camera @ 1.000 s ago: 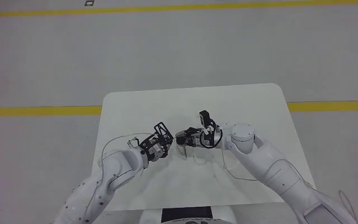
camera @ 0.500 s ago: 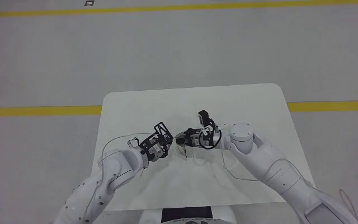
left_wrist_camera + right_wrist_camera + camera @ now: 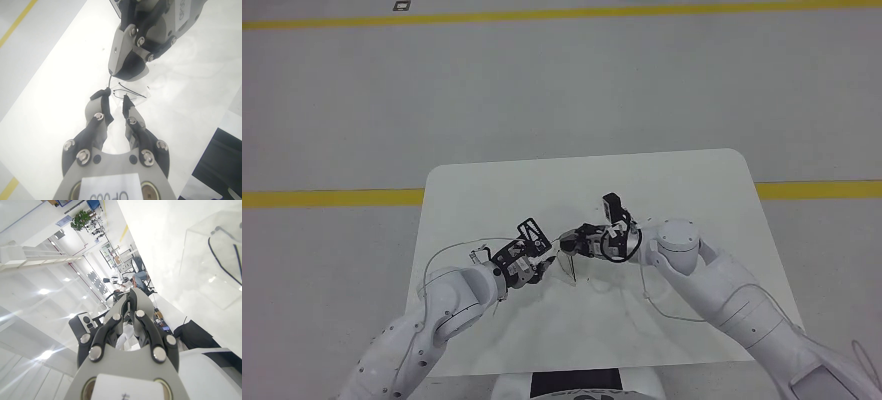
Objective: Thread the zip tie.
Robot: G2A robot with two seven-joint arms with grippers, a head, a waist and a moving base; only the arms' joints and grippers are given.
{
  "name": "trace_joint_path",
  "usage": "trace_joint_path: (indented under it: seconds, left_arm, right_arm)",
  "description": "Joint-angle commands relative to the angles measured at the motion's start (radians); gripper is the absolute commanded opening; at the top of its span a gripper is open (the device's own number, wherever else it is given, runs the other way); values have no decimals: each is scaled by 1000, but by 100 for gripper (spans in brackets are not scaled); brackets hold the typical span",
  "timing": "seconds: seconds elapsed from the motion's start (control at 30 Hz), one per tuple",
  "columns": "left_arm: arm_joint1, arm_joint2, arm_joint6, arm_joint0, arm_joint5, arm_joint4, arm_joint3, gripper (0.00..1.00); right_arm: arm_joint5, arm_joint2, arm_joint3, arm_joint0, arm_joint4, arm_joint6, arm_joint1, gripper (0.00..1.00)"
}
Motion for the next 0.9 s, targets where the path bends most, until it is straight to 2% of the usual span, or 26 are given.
trace_joint_path:
  seconds: [0.0, 0.2, 0.5, 0.53, 0.6, 0.63, 0.67, 0.73, 0.83, 0.87]
  left_arm:
    - [0, 0, 0, 0, 0, 0, 0, 100]
    - [0, 0, 0, 0, 0, 0, 0, 100]
    - [0, 0, 0, 0, 0, 0, 0, 100]
    - [-1, 1, 12, 2, 3, -13, 7, 100]
    - [0, -11, 27, 2, 0, -65, 24, 100]
    - [1, -11, 35, 4, 0, -118, 26, 100]
    - [7, -9, 48, -1, 0, -215, 29, 100]
    - [24, -9, 48, -19, 0, -334, 39, 100]
    - [60, -16, 40, -47, 0, -514, 62, 100]
    - [71, -17, 28, -56, 0, -559, 73, 100]
  right_arm:
    - [-14, 21, -5, -13, -9, -7, 5, 0]
    - [-39, 67, -43, -50, -59, -11, 19, 0]
    - [-39, 67, -43, -50, -59, -11, 19, 0]
    - [-55, 68, -50, -57, -75, -27, 19, 0]
    - [-84, 78, -60, -67, -98, -29, 21, 0]
    - [-101, 85, -65, -72, -113, -28, 24, 0]
    - [-119, 94, -72, -80, -134, -22, 27, 0]
    - [-144, 110, -83, -93, -162, -18, 32, 0]
    - [-192, 138, -105, -117, -211, -26, 41, 0]
    - [-226, 148, -114, -124, -232, -36, 43, 0]
